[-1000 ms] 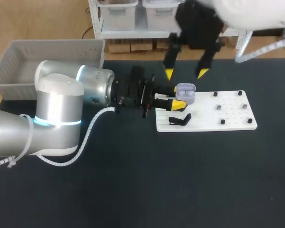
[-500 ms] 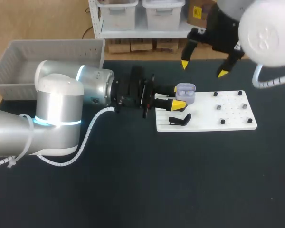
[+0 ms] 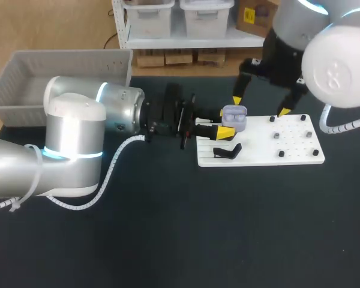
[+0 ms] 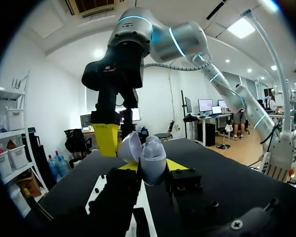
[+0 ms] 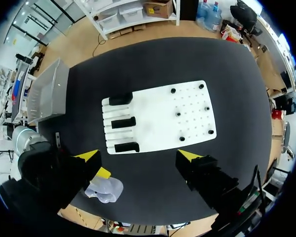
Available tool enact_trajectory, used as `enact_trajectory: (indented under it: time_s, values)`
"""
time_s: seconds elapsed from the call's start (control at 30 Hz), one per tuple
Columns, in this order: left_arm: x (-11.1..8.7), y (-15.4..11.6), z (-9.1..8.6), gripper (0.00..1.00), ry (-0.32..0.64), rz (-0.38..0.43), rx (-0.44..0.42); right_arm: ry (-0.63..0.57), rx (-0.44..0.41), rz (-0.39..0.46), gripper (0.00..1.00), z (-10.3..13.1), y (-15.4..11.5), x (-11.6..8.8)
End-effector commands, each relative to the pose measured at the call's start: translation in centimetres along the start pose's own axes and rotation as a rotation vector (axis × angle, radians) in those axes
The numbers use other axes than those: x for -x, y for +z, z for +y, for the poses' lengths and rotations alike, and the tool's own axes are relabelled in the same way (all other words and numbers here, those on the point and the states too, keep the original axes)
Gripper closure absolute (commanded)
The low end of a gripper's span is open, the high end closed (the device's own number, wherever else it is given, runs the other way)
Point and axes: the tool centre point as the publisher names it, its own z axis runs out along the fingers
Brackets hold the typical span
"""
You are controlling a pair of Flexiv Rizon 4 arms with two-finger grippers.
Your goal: Pick up each earbud case from the left stands, insert the matching earbuds, close the lid, and place the case in the box.
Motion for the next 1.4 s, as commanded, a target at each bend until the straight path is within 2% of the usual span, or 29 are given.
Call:
enact_trajectory:
  time_s: [0.03,0.37,0.43,0.57,0.77,1.07,1.4]
  values:
    - [0.0,0.0,-0.1,1.00,0.002,-0.001,0.005,0.004,-0.002,0.020,0.00,0.1,-0.5,-0.4]
    - [0.0,0.0,-0.1,1.00,0.002,-0.001,0.005,0.029,0.031,0.093,0.00,0.3,-0.9,-1.9]
    - [0.0,0.0,-0.1,1.00,0.002,-0.001,0.005,0.024,0.024,0.081,0.00,0.4,-0.9,-2.0]
    - [0.0,0.0,-0.1,1.00,0.002,-0.001,0.005,0.033,0.041,-0.010,0.00,0.0,-1.9,-1.5]
    - [0.0,0.0,-0.1,1.00,0.002,-0.001,0.005,0.012,0.035,0.026,0.00,0.1,-1.6,-2.0]
    - [0.0,0.0,-0.1,1.00,0.002,-0.001,0.005,-0.005,0.080,-0.108,0.00,0.5,-3.6,-1.5]
    - [0.0,0.0,-0.1,1.00,0.002,-0.001,0.005,-0.011,0.094,-0.168,0.00,0.8,-3.9,0.1]
